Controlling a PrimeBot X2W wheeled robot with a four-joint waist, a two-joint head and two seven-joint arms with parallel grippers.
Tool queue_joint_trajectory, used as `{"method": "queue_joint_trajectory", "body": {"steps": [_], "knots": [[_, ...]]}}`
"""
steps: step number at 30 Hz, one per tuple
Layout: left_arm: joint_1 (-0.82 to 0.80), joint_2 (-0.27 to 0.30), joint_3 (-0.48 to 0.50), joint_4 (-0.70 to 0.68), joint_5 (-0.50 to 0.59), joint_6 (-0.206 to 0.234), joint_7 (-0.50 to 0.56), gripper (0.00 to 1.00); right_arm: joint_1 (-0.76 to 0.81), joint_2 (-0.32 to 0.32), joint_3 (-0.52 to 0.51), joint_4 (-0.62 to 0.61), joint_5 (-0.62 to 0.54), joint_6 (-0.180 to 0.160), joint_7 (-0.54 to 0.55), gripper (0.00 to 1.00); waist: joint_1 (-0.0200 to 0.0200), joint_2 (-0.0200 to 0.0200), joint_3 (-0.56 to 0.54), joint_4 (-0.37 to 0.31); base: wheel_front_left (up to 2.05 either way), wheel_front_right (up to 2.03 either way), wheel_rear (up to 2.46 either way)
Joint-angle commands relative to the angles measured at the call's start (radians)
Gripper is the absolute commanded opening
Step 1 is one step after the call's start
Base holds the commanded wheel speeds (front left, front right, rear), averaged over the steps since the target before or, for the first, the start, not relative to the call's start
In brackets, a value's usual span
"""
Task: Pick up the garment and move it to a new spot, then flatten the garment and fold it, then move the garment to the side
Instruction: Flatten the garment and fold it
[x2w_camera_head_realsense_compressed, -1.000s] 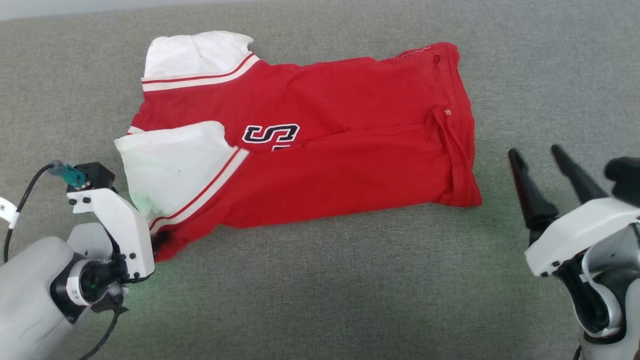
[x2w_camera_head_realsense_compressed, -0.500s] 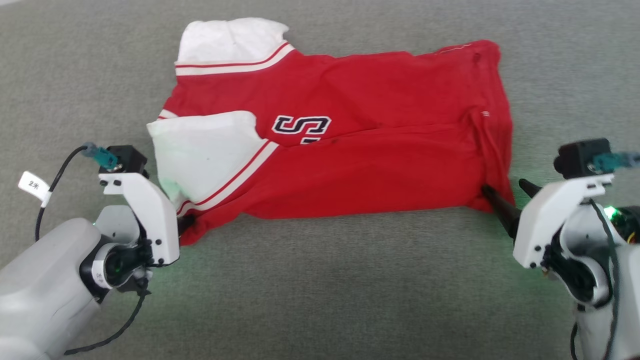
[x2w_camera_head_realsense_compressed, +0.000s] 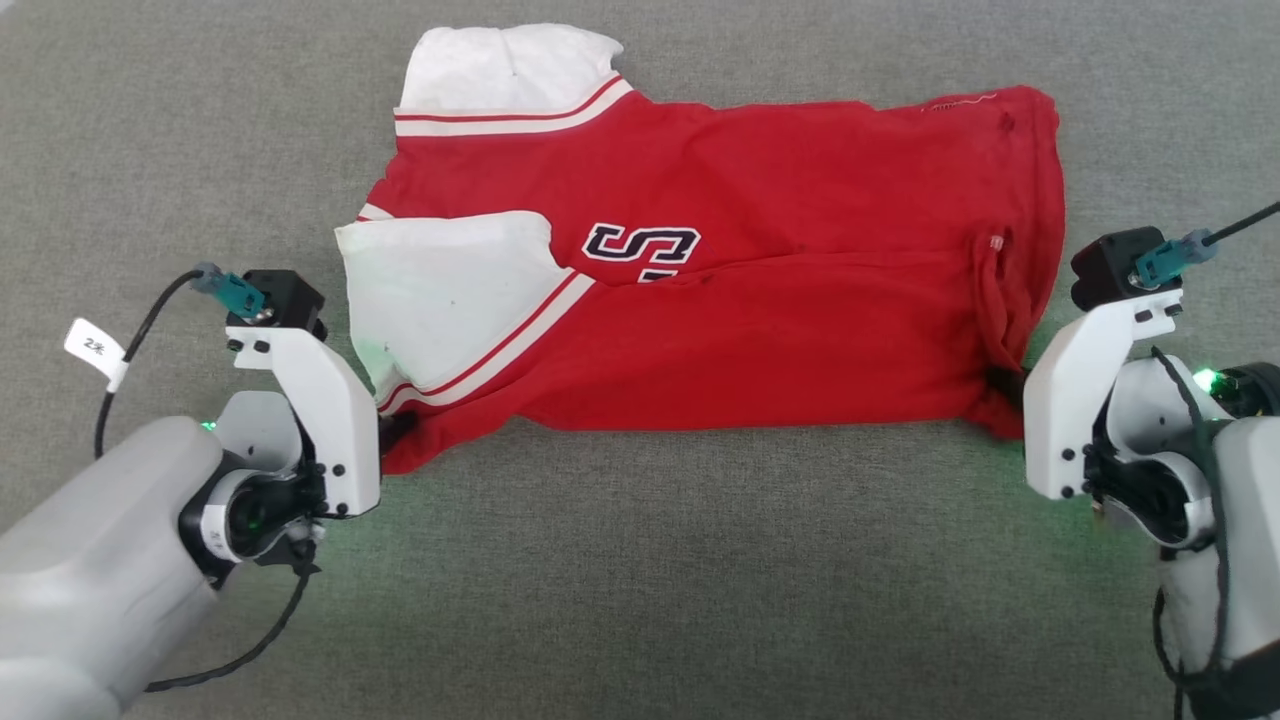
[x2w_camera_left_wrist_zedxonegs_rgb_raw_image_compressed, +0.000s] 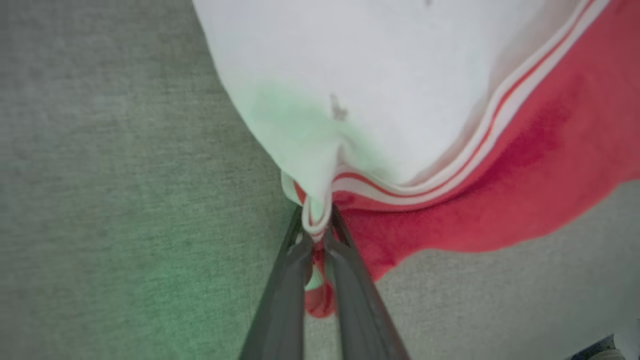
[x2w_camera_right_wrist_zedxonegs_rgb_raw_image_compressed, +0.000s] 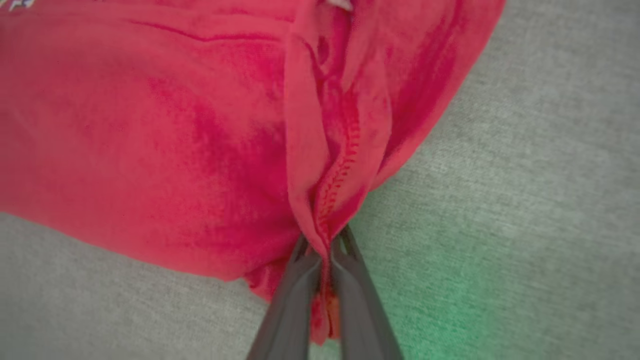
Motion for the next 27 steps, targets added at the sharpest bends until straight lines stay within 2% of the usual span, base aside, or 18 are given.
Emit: {"method": "queue_joint_trajectory", "body": {"steps": [1, 6, 13, 14, 17, 20, 21, 22, 23, 24, 25, 27], "knots": [[0.008, 0.014, -0.001, -0.002, -0.007, 0.01, 0.007, 0.0, 0.037, -0.008, 0.005, 0.003, 0.017, 0.0, 0.025, 0.0, 0.0, -0.0001, -0.005, -0.001, 0.0, 0.0, 0.0], [0.026, 0.085, 0.006, -0.111, -0.019, 0.052, 0.041, 0.0, 0.067, -0.066, -0.007, -0.101, 0.057, 0.0, 0.085, 0.0, 0.0, -0.0001, -0.02, -0.001, 0.0, 0.0, 0.0], [0.098, 0.198, 0.007, -0.314, -0.046, 0.183, 0.085, 0.0, 0.165, -0.108, -0.042, -0.236, 0.106, 0.0, 0.185, 0.0, 0.0, -0.0001, -0.03, -0.001, 0.0, 0.0, 0.0], [0.098, 0.198, 0.007, -0.314, -0.046, 0.183, 0.085, 0.0, 0.165, -0.108, -0.042, -0.236, 0.106, 0.0, 0.185, 0.0, 0.0, -0.0001, -0.03, -0.001, 0.0, 0.0, 0.0], [0.142, 0.23, 0.006, -0.39, -0.068, 0.233, 0.087, 0.0, 0.216, -0.11, -0.069, -0.277, 0.118, -0.001, 0.228, 0.0, 0.0, -0.0001, -0.028, -0.003, 0.0, 0.0, 0.0], [0.192, 0.238, 0.009, -0.438, -0.079, 0.26, 0.058, 0.0, 0.266, -0.096, -0.093, -0.303, 0.113, -0.001, 0.245, 0.0, 0.0, -0.0001, -0.02, -0.004, 0.0, 0.0, 0.0], [0.198, 0.235, 0.008, -0.44, -0.079, 0.261, 0.051, 0.0, 0.274, -0.092, -0.096, -0.302, 0.103, -0.001, 0.235, 0.01, 0.0, -0.0001, -0.018, -0.004, 0.0, 0.0, 0.0], [0.206, 0.226, 0.008, -0.438, -0.084, 0.257, 0.045, 0.0, 0.284, -0.087, -0.094, -0.297, 0.097, -0.001, 0.227, 0.15, 0.0, -0.0001, -0.017, -0.004, 0.0, 0.0, 0.0], [0.21, 0.222, 0.006, -0.434, -0.082, 0.25, 0.04, 0.29, 0.288, -0.081, -0.092, -0.292, 0.091, -0.001, 0.22, 0.58, 0.0, -0.0001, -0.016, -0.005, 0.0, 0.0, 0.0], [0.206, 0.222, 0.003, -0.426, -0.07, 0.243, 0.036, 0.78, 0.288, -0.076, -0.092, -0.286, 0.082, -0.001, 0.212, 1.0, 0.0, -0.0001, -0.015, -0.006, 0.0, 0.0, 0.0], [0.203, 0.219, 0.005, -0.415, -0.07, 0.241, 0.032, 1.0, 0.29, -0.072, -0.09, -0.282, 0.077, -0.001, 0.206, 1.0, 0.0, -0.0001, -0.016, -0.007, 0.0, 0.0, 0.0], [0.189, 0.219, 0.009, -0.405, -0.066, 0.231, 0.034, 1.0, 0.288, -0.058, -0.095, -0.286, 0.071, -0.001, 0.188, 1.0, 0.0, -0.0001, -0.019, -0.012, 0.0, 0.0, 0.0]]}}
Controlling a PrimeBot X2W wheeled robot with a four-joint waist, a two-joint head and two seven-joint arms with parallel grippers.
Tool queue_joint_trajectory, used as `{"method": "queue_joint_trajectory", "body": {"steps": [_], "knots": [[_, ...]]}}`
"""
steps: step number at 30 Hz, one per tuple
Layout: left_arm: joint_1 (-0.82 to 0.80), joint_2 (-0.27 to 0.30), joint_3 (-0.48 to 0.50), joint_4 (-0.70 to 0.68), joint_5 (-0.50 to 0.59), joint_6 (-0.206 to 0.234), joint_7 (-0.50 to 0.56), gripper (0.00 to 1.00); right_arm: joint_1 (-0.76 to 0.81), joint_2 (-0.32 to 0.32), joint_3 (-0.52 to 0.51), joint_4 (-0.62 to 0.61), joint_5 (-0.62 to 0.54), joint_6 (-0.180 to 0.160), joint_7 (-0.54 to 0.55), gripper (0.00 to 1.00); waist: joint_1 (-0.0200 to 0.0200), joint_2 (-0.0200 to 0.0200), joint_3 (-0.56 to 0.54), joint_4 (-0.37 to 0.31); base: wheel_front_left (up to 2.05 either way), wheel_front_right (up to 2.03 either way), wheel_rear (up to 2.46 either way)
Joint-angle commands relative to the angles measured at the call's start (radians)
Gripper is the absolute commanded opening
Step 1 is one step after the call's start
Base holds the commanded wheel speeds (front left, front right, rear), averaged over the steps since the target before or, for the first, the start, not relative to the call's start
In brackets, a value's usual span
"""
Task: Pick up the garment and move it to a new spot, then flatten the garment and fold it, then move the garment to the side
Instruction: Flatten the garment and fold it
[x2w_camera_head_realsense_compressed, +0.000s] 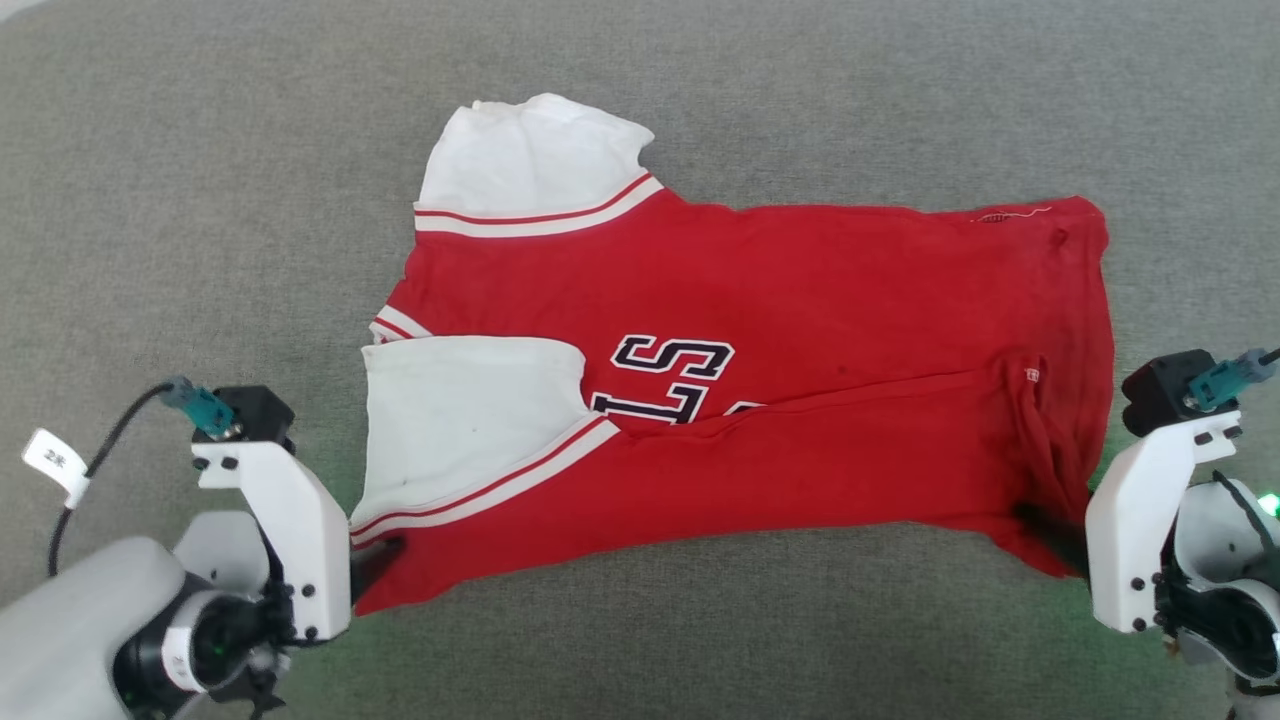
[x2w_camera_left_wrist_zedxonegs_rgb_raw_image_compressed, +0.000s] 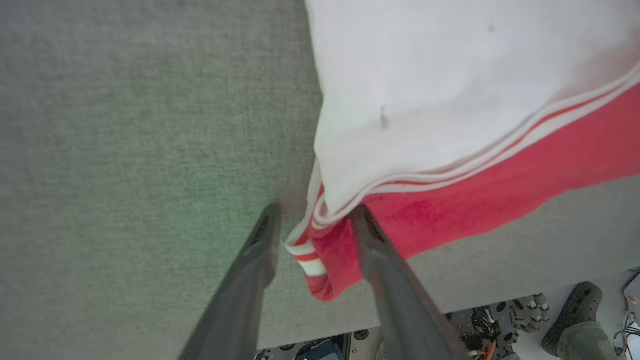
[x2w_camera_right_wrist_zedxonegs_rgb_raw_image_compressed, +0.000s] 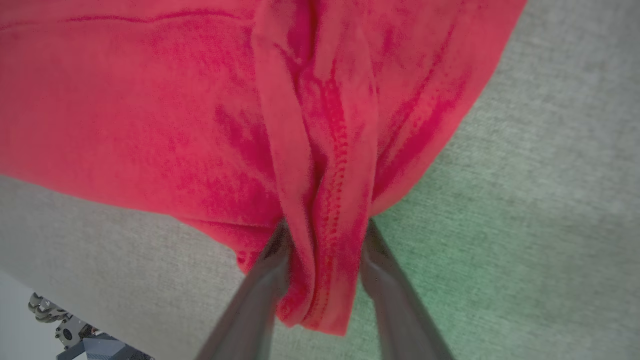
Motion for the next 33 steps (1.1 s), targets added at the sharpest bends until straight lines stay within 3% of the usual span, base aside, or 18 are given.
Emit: {"method": "queue_joint_trajectory", "body": {"steps": [1, 9, 11, 16, 25, 28, 33], "knots": [[-0.016, 0.009, 0.009, 0.002, 0.016, -0.007, 0.0, 1.0, 0.011, 0.009, -0.006, -0.002, -0.012, -0.001, -0.015, 1.0, 0.0, 0.0, -0.004, -0.006, 0.0, 0.0, 0.0], [-0.13, 0.089, 0.049, -0.055, 0.053, 0.002, 0.052, 1.0, 0.01, 0.057, -0.082, -0.148, -0.03, -0.001, -0.143, 1.0, 0.0, 0.0, -0.02, -0.052, 0.0, 0.0, 0.0], [-0.176, 0.1, 0.057, -0.058, 0.078, -0.013, 0.065, 1.0, 0.004, 0.078, -0.092, -0.181, -0.042, -0.001, -0.201, 1.0, 0.0, 0.0, -0.018, -0.072, 0.0, 0.0, 0.0], [-0.293, 0.094, 0.083, 0.006, 0.133, -0.09, 0.073, 1.0, -0.029, 0.147, -0.105, -0.237, -0.096, -0.001, -0.402, 1.0, 0.0, 0.0, -0.002, -0.14, 0.0, 0.0, 0.0], [-0.475, 0.044, 0.097, 0.264, 0.213, -0.25, 0.076, 1.0, -0.068, 0.249, -0.05, -0.226, -0.196, -0.001, -0.754, 1.0, 0.0, 0.0, 0.052, -0.276, 0.0, 0.0, 0.0], [-0.523, 0.025, 0.091, 0.369, 0.229, -0.291, 0.085, 1.0, -0.066, 0.263, -0.019, -0.199, -0.198, -0.001, -0.817, 1.0, 0.0, 0.0, 0.076, -0.311, 0.0, 0.0, 0.0], [-0.581, -0.013, 0.09, 0.496, 0.236, -0.321, 0.109, 1.0, -0.073, 0.271, 0.011, -0.162, -0.191, -0.001, -0.851, 1.0, 0.0, 0.0, 0.11, -0.349, 0.0, 0.0, 0.0]]}}
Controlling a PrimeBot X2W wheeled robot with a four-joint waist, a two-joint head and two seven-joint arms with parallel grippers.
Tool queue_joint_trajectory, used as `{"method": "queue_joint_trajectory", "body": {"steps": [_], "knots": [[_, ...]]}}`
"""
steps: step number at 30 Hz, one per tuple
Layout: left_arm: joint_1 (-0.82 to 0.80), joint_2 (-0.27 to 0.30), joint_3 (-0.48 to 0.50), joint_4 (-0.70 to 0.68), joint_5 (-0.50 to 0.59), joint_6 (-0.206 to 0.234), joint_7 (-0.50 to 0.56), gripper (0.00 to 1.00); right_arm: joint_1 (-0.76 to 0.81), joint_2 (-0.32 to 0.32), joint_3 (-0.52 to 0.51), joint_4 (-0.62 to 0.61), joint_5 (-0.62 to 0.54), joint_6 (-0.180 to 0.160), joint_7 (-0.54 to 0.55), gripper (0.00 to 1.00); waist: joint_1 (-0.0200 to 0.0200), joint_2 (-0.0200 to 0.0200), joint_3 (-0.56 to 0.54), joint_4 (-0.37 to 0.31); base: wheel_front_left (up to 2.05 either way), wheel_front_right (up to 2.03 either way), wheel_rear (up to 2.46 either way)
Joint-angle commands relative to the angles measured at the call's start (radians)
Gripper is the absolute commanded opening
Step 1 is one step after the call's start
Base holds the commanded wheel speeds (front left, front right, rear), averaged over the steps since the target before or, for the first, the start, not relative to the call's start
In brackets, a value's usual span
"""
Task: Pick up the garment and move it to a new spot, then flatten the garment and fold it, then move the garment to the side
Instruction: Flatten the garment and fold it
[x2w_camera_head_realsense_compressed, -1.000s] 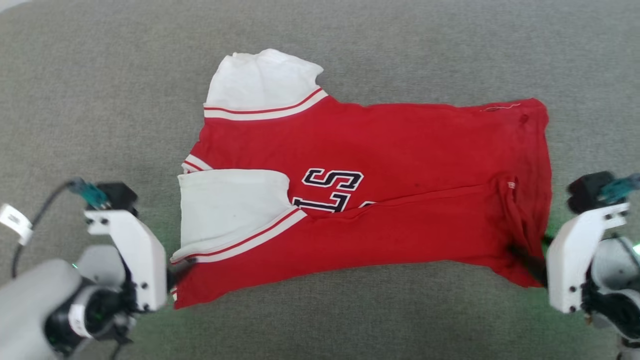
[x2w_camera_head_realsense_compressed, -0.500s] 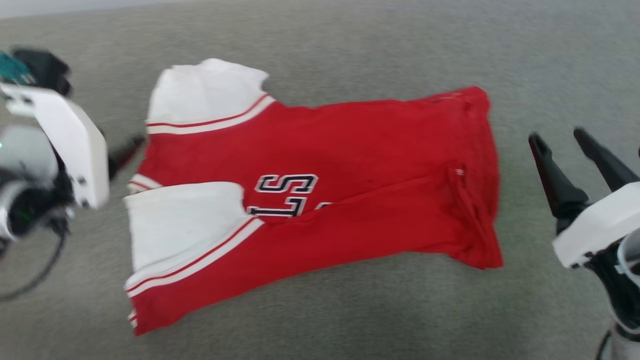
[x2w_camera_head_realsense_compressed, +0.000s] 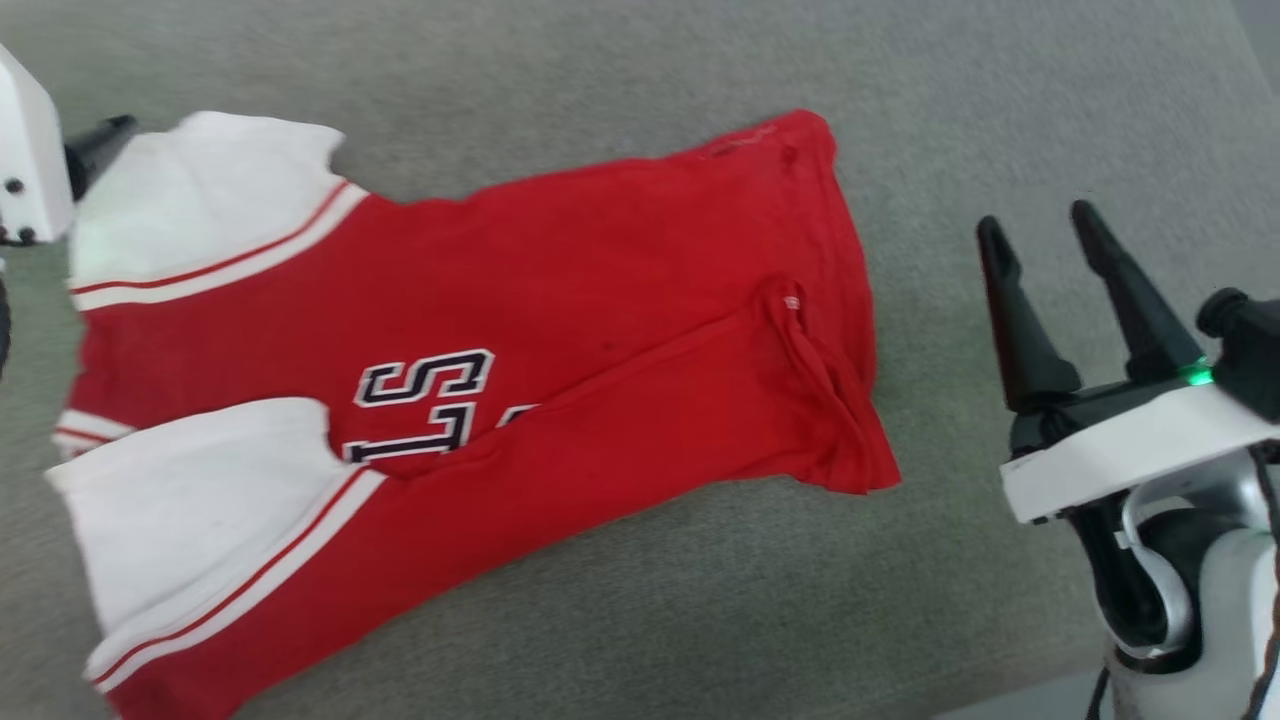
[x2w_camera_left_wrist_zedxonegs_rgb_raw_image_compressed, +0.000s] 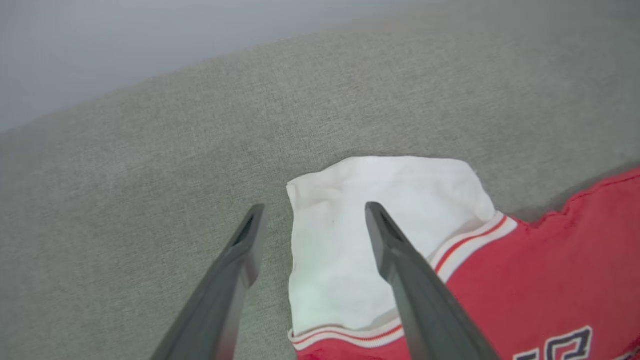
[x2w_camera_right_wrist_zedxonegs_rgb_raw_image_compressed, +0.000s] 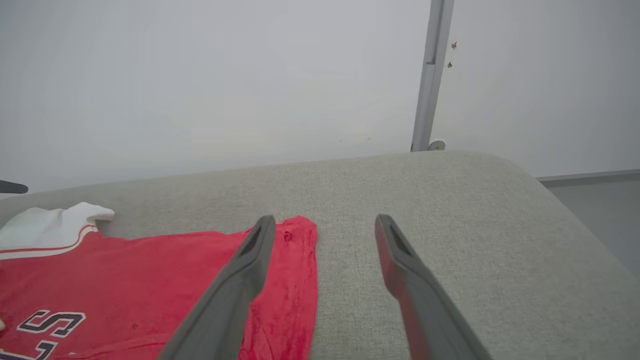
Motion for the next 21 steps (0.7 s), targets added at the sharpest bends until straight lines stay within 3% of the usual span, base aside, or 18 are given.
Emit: {"method": "queue_joint_trajectory", "body": {"steps": [1, 11, 12, 13, 21], "knots": [[-0.012, -0.009, -0.003, 0.02, 0.003, -0.007, 0.011, 1.0, -0.017, 0.006, 0.005, 0.004, 0.009, 0.0, -0.009, 1.0, 0.0, 0.0, 0.03, -0.03, 0.0, 0.0, 0.0], [-0.051, -0.092, -0.064, 0.256, 0.026, 0.011, 0.145, 1.0, -0.068, 0.004, 0.074, 0.041, 0.01, 0.0, 0.056, 1.0, 0.0, 0.0, 0.086, -0.052, 0.0, 0.0, 0.0], [-0.04, -0.105, -0.065, 0.281, 0.005, 0.021, 0.178, 0.96, -0.08, -0.001, 0.082, 0.048, 0.014, 0.0, 0.073, 1.0, 0.0, 0.0, 0.089, -0.05, 0.0, 0.0, 0.0], [-0.034, -0.112, -0.08, 0.294, 0.011, 0.014, 0.2, 0.0, -0.095, -0.003, 0.083, 0.057, 0.014, 0.0, 0.094, 1.0, 0.0, 0.0, 0.093, -0.049, 0.0, 0.0, 0.0], [-0.098, -0.185, -0.092, 0.343, 0.041, -0.019, 0.175, 0.0, -0.318, -0.066, 0.135, 0.207, 0.057, 0.0, 0.267, 1.0, 0.0, 0.0, 0.121, -0.008, 0.0, 0.0, 0.0]]}}
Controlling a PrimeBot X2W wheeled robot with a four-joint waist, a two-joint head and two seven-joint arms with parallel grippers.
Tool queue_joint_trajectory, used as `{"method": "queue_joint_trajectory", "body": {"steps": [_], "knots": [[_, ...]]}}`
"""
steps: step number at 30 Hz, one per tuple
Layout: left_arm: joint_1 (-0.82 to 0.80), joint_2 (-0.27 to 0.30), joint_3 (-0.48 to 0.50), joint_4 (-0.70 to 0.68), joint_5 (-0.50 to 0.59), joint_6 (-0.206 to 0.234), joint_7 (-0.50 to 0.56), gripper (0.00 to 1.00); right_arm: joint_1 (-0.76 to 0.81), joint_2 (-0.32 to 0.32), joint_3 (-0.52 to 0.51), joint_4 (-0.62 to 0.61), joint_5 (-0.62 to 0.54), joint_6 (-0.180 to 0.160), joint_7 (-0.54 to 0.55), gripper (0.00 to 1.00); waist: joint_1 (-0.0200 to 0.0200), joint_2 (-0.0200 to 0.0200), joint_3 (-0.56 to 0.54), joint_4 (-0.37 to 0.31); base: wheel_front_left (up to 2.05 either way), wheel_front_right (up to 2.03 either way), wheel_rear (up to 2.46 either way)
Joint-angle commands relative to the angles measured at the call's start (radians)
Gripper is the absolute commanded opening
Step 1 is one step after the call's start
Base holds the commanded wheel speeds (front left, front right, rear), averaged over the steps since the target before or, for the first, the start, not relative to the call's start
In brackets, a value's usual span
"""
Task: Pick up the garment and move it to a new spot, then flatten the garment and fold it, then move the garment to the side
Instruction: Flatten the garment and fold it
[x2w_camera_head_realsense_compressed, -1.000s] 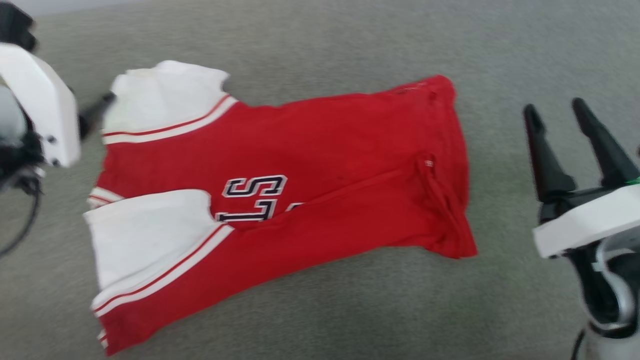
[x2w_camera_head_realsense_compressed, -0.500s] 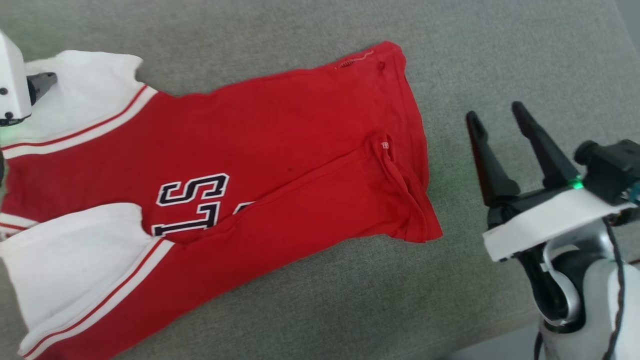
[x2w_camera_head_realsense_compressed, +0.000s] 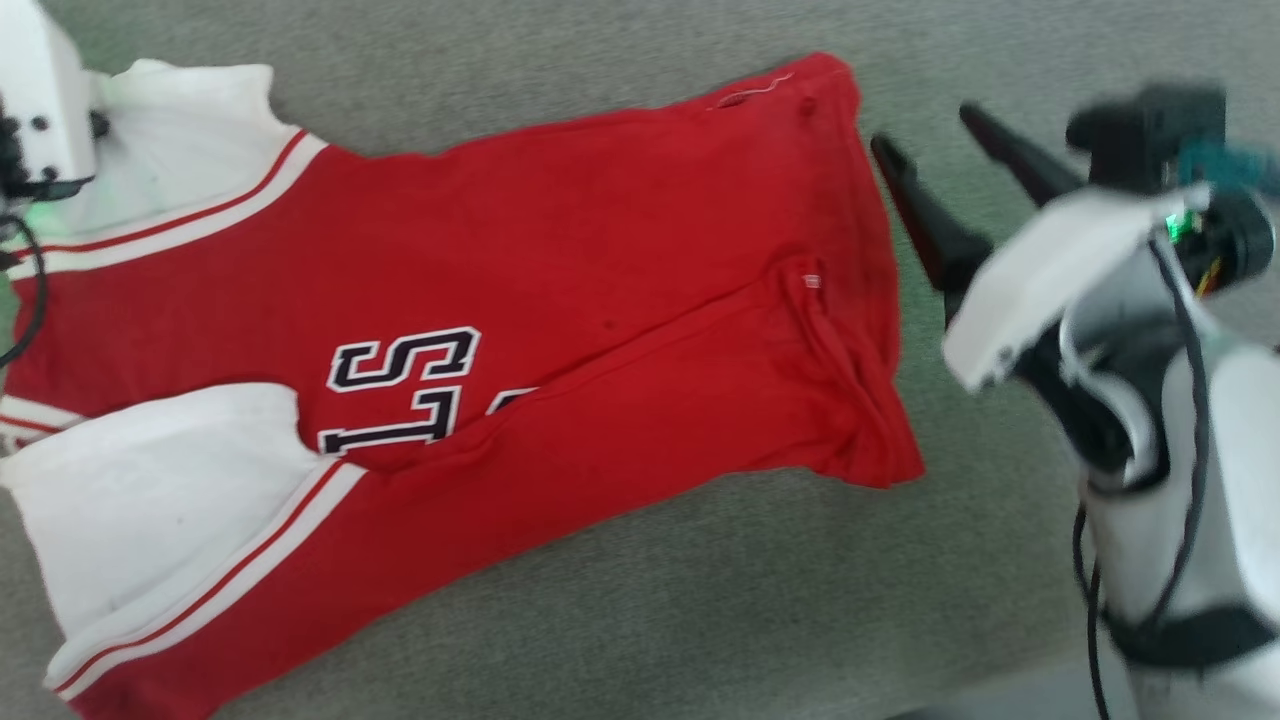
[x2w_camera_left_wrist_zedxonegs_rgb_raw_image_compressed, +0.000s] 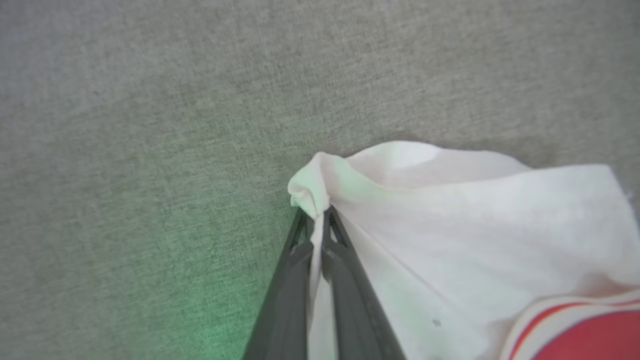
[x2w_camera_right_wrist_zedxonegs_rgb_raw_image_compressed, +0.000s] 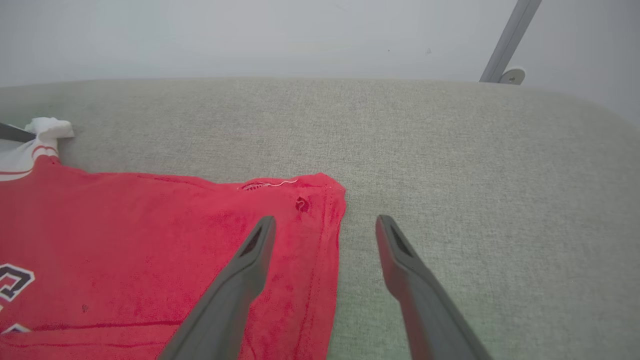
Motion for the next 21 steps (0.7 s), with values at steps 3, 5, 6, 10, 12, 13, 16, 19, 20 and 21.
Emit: {"method": "queue_joint_trajectory", "body": {"steps": [3, 5, 6, 10, 12, 13, 16, 19, 20, 21], "knots": [[0.015, -0.047, -0.029, 0.032, 0.025, -0.013, -0.013, 0.0, -0.102, -0.024, 0.019, 0.1, 0.021, 0.0, 0.065, 1.0, 0.0, -0.0001, 0.014, 0.033, 0.0, 0.0, 0.0], [-0.004, -0.07, -0.028, 0.043, 0.026, -0.014, -0.017, 0.0, -0.164, -0.046, 0.038, 0.173, 0.026, 0.0, 0.111, 1.0, 0.0, -0.0001, 0.019, 0.051, 0.0, 0.0, 0.0], [-0.013, -0.08, -0.03, 0.046, 0.033, -0.023, -0.024, 0.0, -0.195, -0.054, 0.046, 0.209, 0.033, 0.0, 0.13, 1.0, 0.0, -0.0001, 0.02, 0.06, 0.0, 0.0, 0.0], [-0.039, -0.116, -0.034, 0.068, 0.04, -0.035, -0.038, 0.0, -0.293, -0.073, 0.092, 0.352, 0.055, 0.0, 0.21, 1.0, 0.0, -0.0001, 0.025, 0.086, 0.0, 0.0, 0.0], [-0.047, -0.132, -0.032, 0.082, 0.038, -0.043, -0.048, 0.0, -0.331, -0.07, 0.119, 0.42, 0.084, 0.0, 0.253, 1.0, 0.0, -0.0001, 0.024, 0.093, 0.0, 0.0, 0.0], [-0.05, -0.14, -0.032, 0.089, 0.038, -0.047, -0.052, 0.0, -0.344, -0.074, 0.136, 0.451, 0.09, 0.0, 0.277, 1.0, 0.0, -0.0001, 0.024, 0.097, 0.0, 0.0, 0.0], [-0.054, -0.162, -0.029, 0.112, 0.037, -0.049, -0.071, 0.0, -0.364, -0.076, 0.193, 0.527, 0.129, 0.0, 0.346, 0.56, 0.0, -0.0001, 0.019, 0.109, 0.0, 0.0, 0.0], [-0.067, -0.174, -0.024, 0.129, 0.042, -0.058, -0.102, 0.0, -0.395, -0.105, 0.214, 0.561, 0.139, 0.0, 0.33, 0.0, 0.0, -0.0001, 0.009, 0.125, 0.0, 0.0, 0.0], [-0.071, -0.177, -0.019, 0.132, 0.038, -0.064, -0.112, 0.0, -0.401, -0.116, 0.222, 0.564, 0.137, 0.0, 0.316, 0.0, 0.0, -0.0001, 0.003, 0.13, 0.0, 0.0, 0.0], [-0.071, -0.177, -0.019, 0.132, 0.038, -0.064, -0.112, 0.0, -0.401, -0.116, 0.222, 0.564, 0.137, 0.0, 0.316, 0.0, 0.0, -0.0001, 0.003, 0.13, 0.0, 0.0, 0.0]]}}
